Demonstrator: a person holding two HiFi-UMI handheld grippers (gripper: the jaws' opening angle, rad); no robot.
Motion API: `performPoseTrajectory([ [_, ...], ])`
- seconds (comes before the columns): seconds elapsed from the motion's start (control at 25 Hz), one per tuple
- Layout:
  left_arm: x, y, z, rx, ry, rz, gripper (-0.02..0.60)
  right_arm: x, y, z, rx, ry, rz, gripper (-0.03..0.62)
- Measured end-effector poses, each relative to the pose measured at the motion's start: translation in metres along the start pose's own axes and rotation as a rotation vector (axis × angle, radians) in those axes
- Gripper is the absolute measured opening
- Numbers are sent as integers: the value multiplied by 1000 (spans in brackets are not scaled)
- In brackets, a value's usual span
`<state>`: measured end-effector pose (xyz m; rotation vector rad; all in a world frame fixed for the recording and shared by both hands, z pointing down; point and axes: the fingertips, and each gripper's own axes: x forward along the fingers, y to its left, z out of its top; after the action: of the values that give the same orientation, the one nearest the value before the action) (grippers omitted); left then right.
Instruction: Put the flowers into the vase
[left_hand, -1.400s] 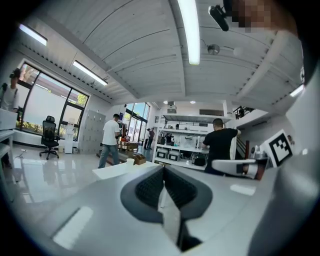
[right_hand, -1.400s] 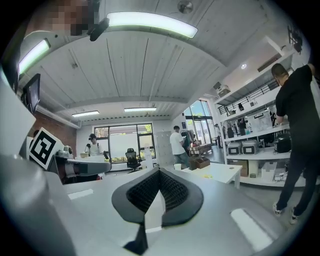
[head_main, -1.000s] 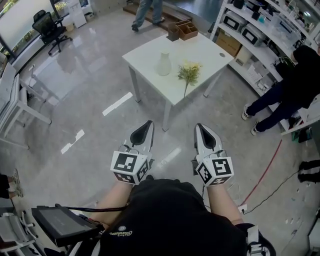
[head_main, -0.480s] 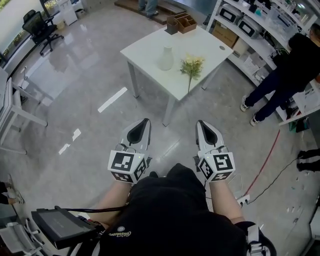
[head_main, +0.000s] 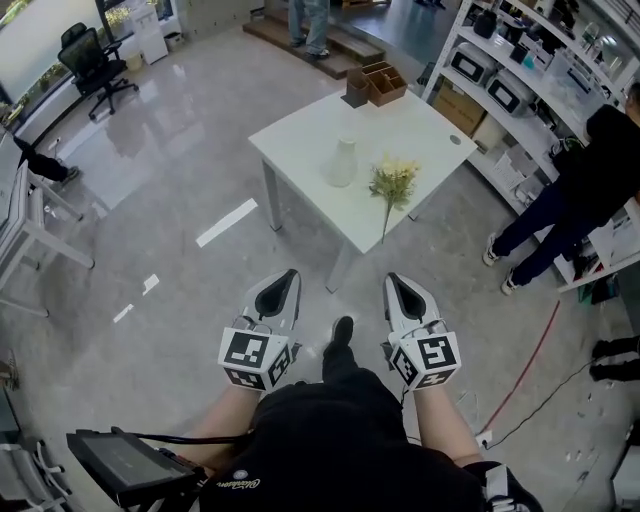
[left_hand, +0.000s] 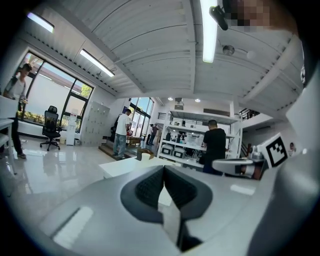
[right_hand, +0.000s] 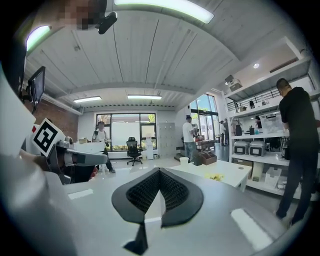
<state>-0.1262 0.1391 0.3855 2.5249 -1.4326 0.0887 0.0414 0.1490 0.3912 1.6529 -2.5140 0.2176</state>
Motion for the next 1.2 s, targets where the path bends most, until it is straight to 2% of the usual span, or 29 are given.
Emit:
performPoseTrajectory([
  [0.24, 67, 22, 16, 4, 3, 50, 8, 68, -41, 13, -4, 4, 71, -1],
  [0.52, 173, 23, 48, 7, -10, 81, 8, 138, -108, 45, -10, 0, 156, -1],
  [0.68, 212, 34, 52, 7, -11, 121, 8, 175, -138, 59, 0, -21, 168, -1],
  [0.84, 233, 47, 49, -12, 15, 129, 8, 202, -146, 59, 23, -10, 162, -2],
  [1.04, 258, 74, 55, -12, 27, 103, 8, 240, -143, 64, 17, -4, 151, 0],
  [1.2, 273, 78, 64, 15, 32, 58, 8, 254, -142, 67, 20, -5, 124, -2],
])
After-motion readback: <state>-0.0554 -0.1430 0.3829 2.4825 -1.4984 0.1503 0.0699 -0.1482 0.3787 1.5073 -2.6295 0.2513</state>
